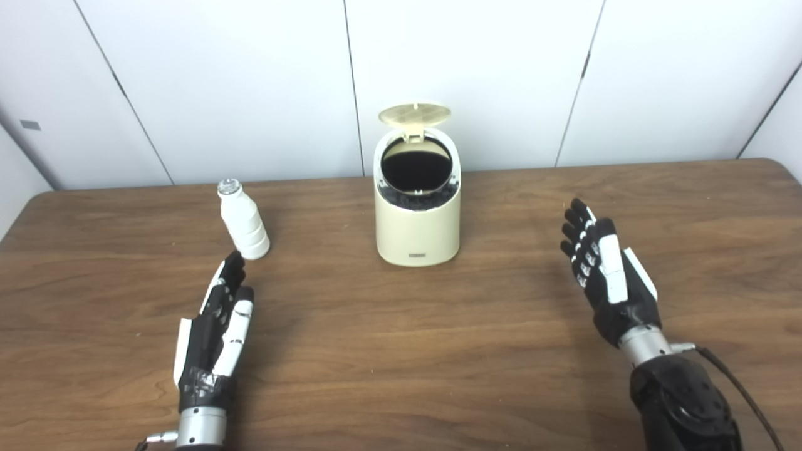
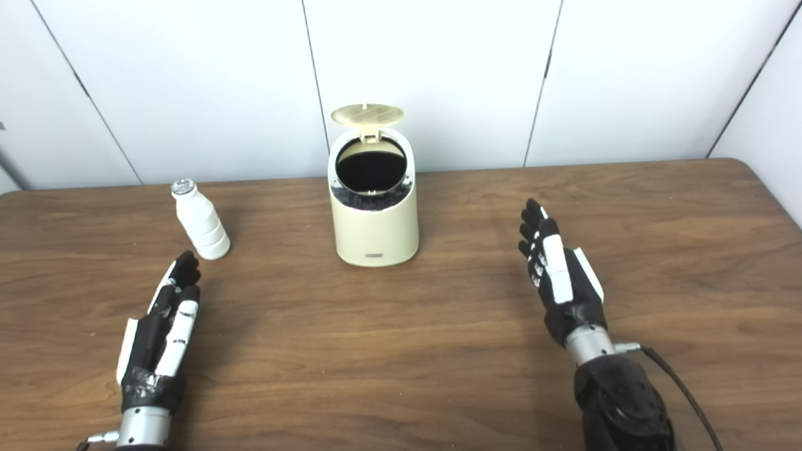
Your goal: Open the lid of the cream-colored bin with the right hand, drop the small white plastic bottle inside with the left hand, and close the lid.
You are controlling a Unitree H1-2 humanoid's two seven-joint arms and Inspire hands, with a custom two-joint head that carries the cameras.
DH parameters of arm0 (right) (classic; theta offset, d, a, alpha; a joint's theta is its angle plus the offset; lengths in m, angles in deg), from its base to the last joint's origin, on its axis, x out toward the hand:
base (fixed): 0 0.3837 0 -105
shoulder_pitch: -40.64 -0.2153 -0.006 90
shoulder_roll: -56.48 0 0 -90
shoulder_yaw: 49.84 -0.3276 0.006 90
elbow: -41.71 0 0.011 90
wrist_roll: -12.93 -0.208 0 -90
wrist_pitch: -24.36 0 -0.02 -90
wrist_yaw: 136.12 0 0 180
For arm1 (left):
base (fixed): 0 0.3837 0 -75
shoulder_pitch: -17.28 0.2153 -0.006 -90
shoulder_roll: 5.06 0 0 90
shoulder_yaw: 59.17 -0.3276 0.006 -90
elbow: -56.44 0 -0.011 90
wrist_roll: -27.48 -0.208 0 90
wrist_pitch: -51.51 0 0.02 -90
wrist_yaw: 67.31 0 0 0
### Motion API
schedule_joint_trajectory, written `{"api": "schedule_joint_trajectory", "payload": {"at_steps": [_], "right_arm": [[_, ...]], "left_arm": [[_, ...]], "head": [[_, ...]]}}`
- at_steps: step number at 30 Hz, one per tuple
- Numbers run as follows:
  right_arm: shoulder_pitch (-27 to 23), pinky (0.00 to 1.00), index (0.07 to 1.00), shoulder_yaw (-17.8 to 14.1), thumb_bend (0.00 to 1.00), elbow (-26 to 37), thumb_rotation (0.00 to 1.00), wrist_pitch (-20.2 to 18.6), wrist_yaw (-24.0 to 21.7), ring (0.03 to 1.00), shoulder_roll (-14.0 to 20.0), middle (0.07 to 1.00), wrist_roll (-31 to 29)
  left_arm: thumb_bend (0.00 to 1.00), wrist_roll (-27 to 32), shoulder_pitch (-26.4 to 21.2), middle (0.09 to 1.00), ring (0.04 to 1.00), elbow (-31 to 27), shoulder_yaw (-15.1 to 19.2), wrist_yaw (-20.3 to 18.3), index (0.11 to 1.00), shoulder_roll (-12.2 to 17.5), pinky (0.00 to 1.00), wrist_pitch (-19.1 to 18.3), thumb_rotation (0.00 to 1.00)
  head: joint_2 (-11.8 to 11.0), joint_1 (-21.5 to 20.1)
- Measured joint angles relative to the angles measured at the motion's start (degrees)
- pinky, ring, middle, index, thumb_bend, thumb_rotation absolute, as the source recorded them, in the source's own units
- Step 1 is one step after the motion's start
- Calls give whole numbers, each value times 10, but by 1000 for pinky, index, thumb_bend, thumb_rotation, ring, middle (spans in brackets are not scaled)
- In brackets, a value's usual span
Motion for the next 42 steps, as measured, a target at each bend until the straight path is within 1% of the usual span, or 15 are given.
{"api": "schedule_joint_trajectory", "payload": {"at_steps": [4,10,11,16,17,19,23,26,29,31,34,35,38,40,42], "right_arm": [[14,1000,1000,5,736,-10,1000,18,4,1000,-6,1000,-4],[25,1000,1000,10,694,-10,1000,40,17,1000,-10,1000,-3],[27,1000,1000,11,687,-11,1000,43,18,1000,-10,1000,-3],[29,1000,1000,9,673,-36,1000,80,19,1000,-3,1000,-6],[29,1000,1000,9,669,-40,1000,84,19,1000,-2,1000,-9],[28,1000,1000,6,665,-50,1000,99,18,1000,1,1000,-18],[28,1000,1000,5,661,-59,1000,111,18,1000,6,1000,-28],[28,1000,1000,5,668,-60,1000,112,18,1000,10,1000,-29],[28,1000,1000,6,669,-60,1000,113,19,1000,10,1000,-30],[28,1000,1000,7,667,-60,1000,113,20,1000,9,1000,-29],[29,1000,1000,9,665,-57,1000,112,24,1000,8,1000,-27],[30,1000,1000,10,663,-55,1000,111,26,1000,7,1000,-26],[37,1000,1000,17,646,-44,1000,110,28,1000,1,1000,-20],[38,1000,1000,18,642,-42,1000,105,32,1000,-1,1000,-19],[38,1000,1000,18,645,-39,1000,101,35,1000,-1,1000,-19]], "left_arm": [[373,0,0,960,972,0,0,0,953,0,996,-4,615],[374,-5,0,961,965,-1,-2,2,955,-1,982,-9,616],[367,-9,1,956,962,-2,-3,4,950,-2,979,-14,629],[350,-27,5,943,958,-6,-8,8,929,-9,967,-23,596],[348,-29,5,941,956,-6,-8,9,928,-11,964,-23,599],[347,-34,6,940,956,-6,-9,12,929,-14,963,-23,604],[362,-35,6,942,952,-6,-11,16,933,-15,947,-18,612],[420,-36,6,939,952,-5,-12,19,937,-16,965,-15,586],[495,-42,7,945,968,-6,-14,21,936,-15,995,-14,561],[568,-56,7,930,951,-6,-16,26,920,-15,962,-17,551],[612,-81,7,915,928,-9,-15,39,910,-18,923,-24,505],[631,-88,8,912,924,-11,-15,43,909,-20,913,-27,484],[675,-118,16,894,897,-26,-16,57,897,-27,855,-43,356],[745,-148,22,887,879,-46,-17,69,898,-30,849,-61,263],[781,-168,22,881,863,-63,-14,71,896,-29,818,-83,231]], "head": [[0,0],[-1,49],[-1,49],[-10,101],[-15,121],[-19,134],[-25,153],[-29,159],[-29,150],[-29,144],[-30,141],[-30,140],[-31,136],[-29,130],[-29,129]]}}
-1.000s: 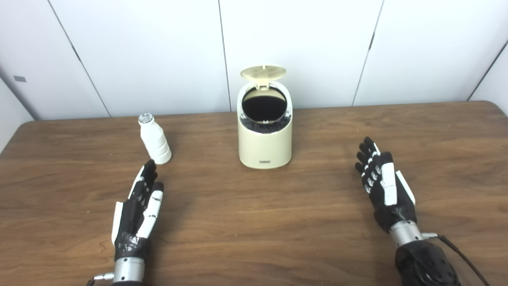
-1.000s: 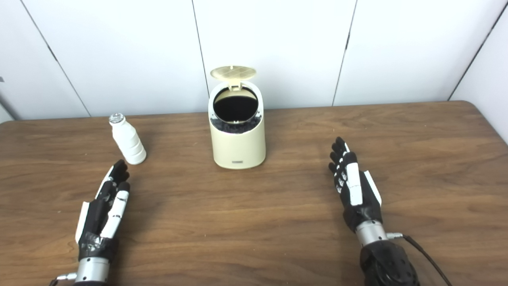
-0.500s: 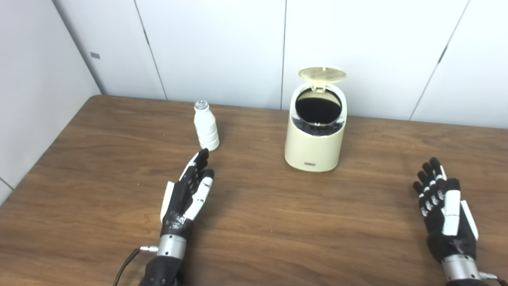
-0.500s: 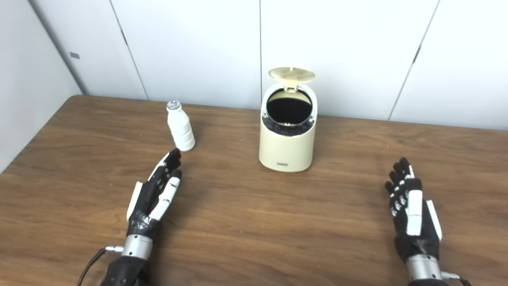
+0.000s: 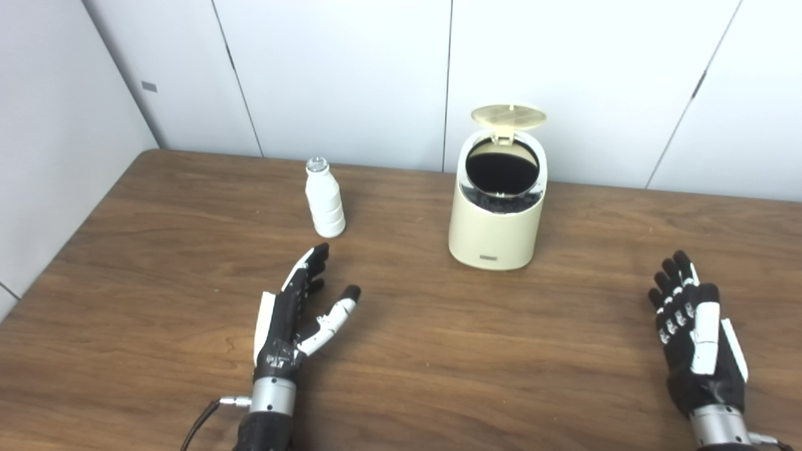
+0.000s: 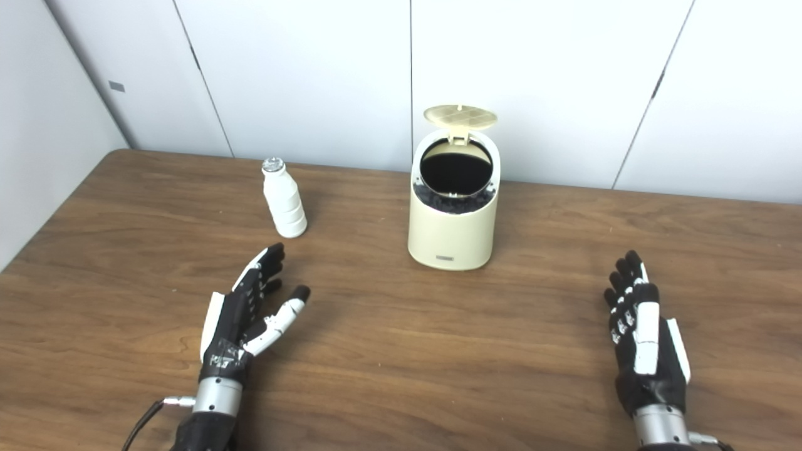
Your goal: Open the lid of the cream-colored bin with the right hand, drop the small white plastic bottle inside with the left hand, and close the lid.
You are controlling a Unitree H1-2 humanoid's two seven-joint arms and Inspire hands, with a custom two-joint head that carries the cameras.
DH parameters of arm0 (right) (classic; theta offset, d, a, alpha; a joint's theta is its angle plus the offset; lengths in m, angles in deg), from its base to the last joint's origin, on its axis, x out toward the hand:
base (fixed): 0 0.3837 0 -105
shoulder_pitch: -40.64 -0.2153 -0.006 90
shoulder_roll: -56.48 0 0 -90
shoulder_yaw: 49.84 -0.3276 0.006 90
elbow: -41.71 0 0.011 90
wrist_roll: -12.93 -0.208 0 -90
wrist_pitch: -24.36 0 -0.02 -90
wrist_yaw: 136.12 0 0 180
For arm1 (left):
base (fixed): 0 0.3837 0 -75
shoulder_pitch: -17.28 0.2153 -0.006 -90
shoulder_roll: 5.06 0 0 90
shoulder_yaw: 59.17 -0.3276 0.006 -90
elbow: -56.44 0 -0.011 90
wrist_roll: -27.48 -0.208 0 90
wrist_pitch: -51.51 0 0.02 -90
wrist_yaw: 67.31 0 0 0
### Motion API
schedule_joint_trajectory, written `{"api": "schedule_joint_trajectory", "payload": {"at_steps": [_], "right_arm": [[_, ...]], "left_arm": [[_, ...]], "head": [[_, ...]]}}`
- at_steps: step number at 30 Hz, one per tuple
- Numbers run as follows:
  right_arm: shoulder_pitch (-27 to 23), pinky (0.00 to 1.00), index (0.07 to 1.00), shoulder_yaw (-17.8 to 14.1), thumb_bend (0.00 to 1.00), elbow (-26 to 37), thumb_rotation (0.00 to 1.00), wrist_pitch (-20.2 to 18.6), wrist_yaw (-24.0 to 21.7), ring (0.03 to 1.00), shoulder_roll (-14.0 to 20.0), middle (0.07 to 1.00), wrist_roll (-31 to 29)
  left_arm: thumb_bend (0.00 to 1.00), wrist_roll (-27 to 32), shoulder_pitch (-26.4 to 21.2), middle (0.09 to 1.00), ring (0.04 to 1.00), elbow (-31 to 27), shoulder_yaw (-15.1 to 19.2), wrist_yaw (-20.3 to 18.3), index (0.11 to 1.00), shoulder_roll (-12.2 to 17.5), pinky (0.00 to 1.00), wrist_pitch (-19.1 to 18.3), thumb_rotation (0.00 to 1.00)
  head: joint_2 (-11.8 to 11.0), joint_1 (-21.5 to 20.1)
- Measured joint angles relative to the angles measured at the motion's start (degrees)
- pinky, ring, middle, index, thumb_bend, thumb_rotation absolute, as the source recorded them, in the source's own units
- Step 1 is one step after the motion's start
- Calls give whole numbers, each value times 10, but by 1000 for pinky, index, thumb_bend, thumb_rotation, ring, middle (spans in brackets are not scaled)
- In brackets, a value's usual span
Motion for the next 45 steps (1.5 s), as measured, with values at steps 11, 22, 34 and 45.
{"api": "schedule_joint_trajectory", "payload": {"at_steps": [11,22,34,45], "right_arm": [[0,1000,1000,8,631,2,1000,-1,9,1000,0,1000,4],[1,1000,1000,10,626,2,1000,-1,9,1000,2,1000,4],[1,1000,1000,14,630,2,1000,2,9,1000,6,1000,12],[1,1000,1000,16,635,-3,1000,11,9,1000,8,1000,20]], "left_arm": [[892,-100,-78,796,754,-78,41,19,841,39,680,-117,185],[961,-225,-134,789,742,12,19,27,811,117,618,-166,253],[974,-282,-224,806,752,150,-47,15,825,175,598,-184,371],[980,-281,-259,822,783,190,-78,-1,824,186,646,-186,409]], "head": [[-1,3],[2,3],[3,4],[1,0]]}}
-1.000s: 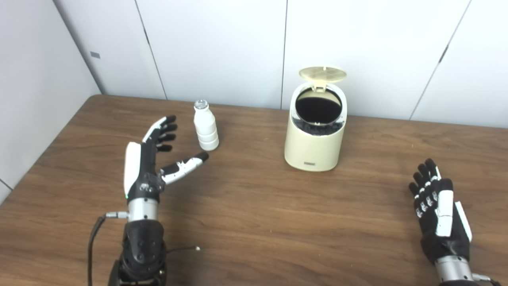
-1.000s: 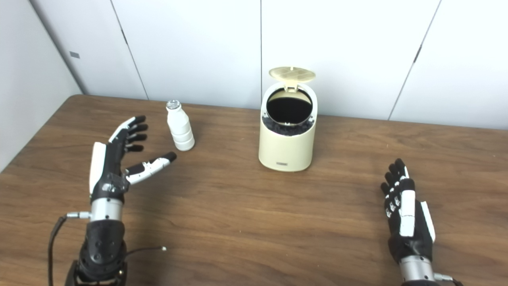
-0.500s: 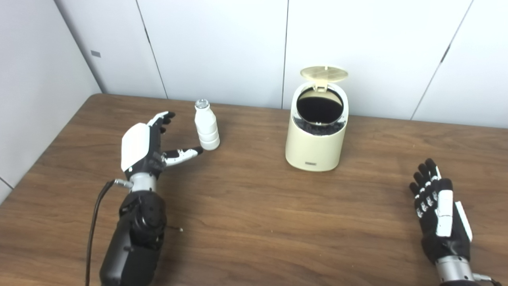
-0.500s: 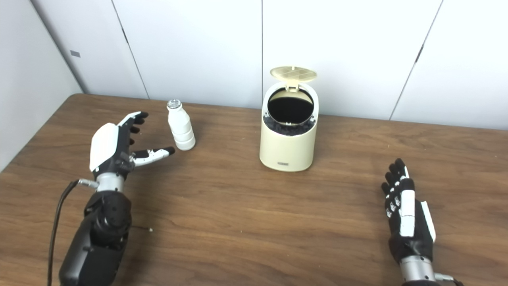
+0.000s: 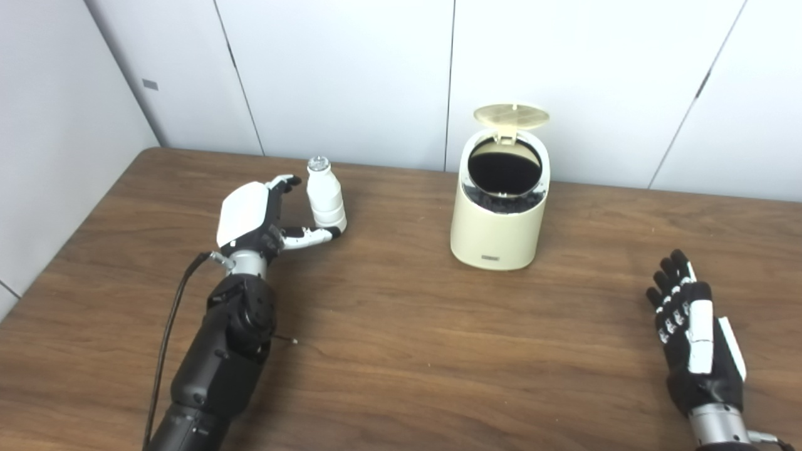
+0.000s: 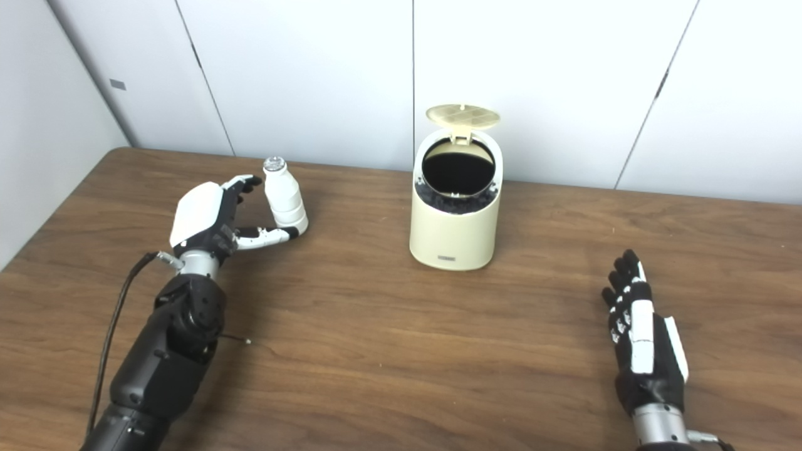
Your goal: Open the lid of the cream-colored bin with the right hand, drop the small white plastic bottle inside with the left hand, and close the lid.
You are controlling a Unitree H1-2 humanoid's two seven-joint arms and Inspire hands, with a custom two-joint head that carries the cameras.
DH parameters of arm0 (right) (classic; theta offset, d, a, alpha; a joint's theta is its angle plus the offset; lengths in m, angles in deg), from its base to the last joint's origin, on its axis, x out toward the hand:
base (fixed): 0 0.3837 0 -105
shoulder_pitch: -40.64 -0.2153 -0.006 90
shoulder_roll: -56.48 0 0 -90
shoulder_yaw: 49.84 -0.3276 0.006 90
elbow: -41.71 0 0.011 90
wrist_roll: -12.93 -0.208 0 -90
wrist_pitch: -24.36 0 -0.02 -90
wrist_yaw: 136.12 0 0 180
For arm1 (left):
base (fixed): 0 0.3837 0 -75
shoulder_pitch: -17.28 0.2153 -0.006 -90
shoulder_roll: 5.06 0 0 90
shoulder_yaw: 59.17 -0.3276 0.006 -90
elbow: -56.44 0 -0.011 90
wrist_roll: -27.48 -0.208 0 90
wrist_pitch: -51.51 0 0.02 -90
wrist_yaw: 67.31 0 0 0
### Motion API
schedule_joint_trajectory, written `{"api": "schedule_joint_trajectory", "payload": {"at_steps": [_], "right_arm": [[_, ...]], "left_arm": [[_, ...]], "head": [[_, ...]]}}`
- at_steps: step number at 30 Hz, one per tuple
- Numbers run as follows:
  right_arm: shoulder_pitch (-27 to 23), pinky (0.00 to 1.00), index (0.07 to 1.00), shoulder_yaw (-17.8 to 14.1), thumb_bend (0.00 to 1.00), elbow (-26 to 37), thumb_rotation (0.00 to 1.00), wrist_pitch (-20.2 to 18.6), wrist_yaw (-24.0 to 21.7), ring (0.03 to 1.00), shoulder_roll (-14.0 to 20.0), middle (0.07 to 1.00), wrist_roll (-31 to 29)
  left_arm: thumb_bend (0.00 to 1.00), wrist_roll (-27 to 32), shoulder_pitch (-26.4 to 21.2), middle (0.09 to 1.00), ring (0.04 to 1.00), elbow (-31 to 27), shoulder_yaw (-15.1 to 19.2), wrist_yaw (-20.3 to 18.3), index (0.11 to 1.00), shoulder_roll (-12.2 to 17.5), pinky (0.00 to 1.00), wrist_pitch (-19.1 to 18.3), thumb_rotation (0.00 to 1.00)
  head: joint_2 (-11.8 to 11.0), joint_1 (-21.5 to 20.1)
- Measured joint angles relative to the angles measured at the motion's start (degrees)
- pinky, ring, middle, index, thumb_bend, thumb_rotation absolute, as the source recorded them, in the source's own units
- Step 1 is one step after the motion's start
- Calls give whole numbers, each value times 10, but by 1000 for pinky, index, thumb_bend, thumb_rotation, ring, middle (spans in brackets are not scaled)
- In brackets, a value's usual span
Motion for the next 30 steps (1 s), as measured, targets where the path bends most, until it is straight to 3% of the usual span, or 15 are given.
{"api": "schedule_joint_trajectory", "payload": {"at_steps": [23,30], "right_arm": [[-2,1000,1000,5,639,-6,1000,8,3,1000,0,986,12],[-3,1000,1000,6,626,-6,1000,9,3,996,0,977,16]], "left_arm": [[951,32,-27,783,779,31,-10,0,807,0,664,5,361],[925,45,-33,757,732,41,-11,1,802,0,623,21,336]], "head": [[0,-10],[0,-11]]}}
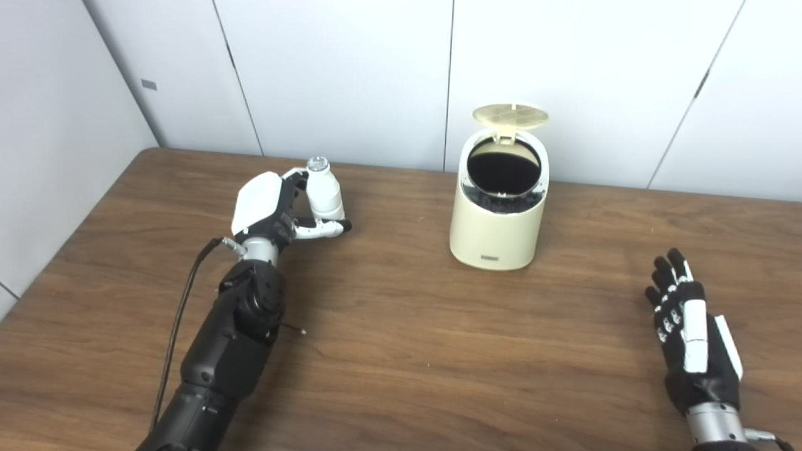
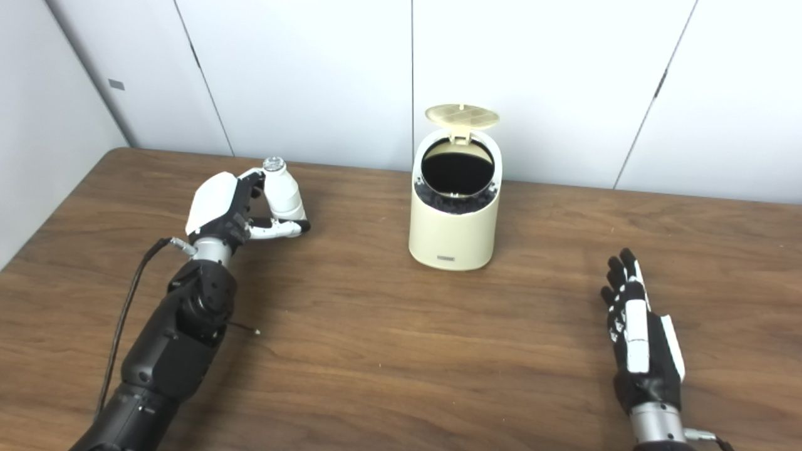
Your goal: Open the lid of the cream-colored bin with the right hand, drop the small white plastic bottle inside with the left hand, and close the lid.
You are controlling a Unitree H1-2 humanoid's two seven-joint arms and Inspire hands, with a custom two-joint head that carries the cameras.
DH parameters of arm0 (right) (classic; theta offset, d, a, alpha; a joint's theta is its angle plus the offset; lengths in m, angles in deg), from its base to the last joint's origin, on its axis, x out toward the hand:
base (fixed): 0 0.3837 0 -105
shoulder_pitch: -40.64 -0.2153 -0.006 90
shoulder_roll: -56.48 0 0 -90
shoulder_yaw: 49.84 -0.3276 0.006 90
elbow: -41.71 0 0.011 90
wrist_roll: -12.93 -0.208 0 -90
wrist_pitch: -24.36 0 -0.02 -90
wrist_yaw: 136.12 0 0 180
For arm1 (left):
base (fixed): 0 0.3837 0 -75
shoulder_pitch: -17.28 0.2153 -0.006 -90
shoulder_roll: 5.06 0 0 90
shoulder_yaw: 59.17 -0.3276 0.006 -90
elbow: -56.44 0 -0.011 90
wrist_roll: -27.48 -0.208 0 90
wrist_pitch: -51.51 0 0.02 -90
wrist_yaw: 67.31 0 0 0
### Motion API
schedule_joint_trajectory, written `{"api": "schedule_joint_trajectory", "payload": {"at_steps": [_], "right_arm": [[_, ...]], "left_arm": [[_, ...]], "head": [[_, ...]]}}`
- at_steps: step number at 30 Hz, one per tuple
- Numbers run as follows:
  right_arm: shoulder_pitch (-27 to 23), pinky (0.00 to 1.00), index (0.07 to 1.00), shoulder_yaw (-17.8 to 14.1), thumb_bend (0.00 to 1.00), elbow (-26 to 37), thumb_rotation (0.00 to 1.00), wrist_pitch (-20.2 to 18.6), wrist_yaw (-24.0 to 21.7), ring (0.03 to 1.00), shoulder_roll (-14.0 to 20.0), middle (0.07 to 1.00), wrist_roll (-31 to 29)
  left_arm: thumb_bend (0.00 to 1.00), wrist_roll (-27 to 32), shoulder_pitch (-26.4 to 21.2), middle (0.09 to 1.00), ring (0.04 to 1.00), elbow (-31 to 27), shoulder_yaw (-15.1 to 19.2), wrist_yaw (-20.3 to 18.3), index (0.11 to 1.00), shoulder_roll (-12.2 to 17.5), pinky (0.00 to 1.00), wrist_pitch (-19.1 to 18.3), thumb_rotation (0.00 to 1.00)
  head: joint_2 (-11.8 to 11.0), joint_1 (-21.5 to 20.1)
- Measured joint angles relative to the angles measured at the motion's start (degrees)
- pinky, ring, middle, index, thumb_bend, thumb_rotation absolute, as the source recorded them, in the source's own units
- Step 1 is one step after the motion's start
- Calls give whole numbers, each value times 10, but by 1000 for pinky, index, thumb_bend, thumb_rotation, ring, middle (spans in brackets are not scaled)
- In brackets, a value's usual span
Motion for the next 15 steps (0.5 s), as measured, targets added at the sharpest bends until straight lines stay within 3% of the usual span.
{"api": "schedule_joint_trajectory", "payload": {"at_steps": [11,15], "right_arm": [[-2,1000,999,3,649,-3,1000,2,-1,995,2,974,5],[-3,986,994,4,653,-3,1000,3,0,988,2,966,8]], "left_arm": [[890,17,-2,730,695,2,4,2,770,-4,591,6,272],[831,37,-3,666,564,10,14,7,678,-9,469,21,66]], "head": [[2,0],[4,-2]]}}
